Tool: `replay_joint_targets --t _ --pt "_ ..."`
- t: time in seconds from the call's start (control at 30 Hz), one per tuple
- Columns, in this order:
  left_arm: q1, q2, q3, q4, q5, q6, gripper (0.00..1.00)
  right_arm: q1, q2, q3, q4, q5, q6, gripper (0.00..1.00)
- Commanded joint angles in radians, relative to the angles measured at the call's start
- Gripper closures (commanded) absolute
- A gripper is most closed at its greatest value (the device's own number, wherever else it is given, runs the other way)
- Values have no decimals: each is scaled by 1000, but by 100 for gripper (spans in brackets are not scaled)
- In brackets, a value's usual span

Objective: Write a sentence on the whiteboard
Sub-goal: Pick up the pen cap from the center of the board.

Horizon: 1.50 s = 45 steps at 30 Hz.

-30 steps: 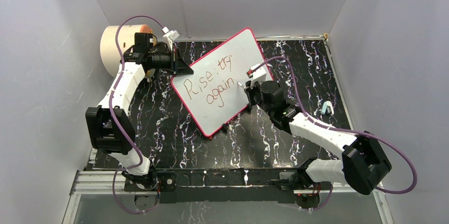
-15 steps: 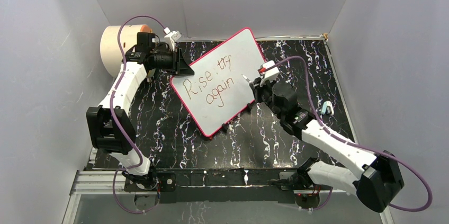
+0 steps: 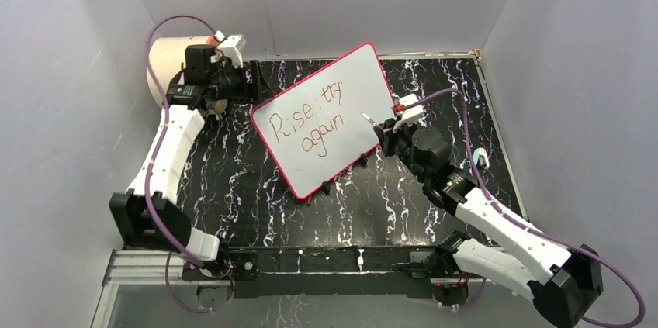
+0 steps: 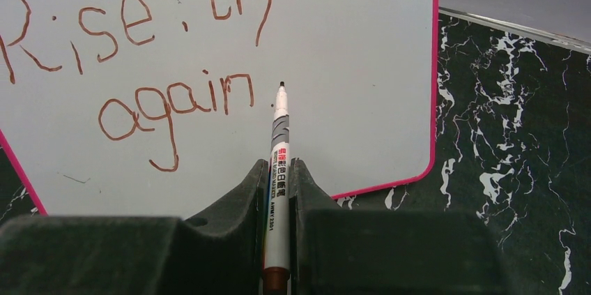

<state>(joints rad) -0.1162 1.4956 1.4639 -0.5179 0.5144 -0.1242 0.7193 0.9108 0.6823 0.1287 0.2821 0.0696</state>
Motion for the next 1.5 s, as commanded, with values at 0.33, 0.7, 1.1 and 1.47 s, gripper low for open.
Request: replay_joint_targets --t 0.33,0.7,1.1,1.47 --pt "-14 -422 -199 87 -281 -183 20 -6 -147 -36 -24 28 44 100" --pt "-295 -567 -379 92 -386 -313 16 -4 -206 -70 -32 34 67 100" --pt "-852 -508 -547 133 -804 -406 16 -6 -257 -103 -19 91 79 100" --pt "-1084 -316 -665 270 -908 -474 16 -5 -302 -122 -10 181 92 100"
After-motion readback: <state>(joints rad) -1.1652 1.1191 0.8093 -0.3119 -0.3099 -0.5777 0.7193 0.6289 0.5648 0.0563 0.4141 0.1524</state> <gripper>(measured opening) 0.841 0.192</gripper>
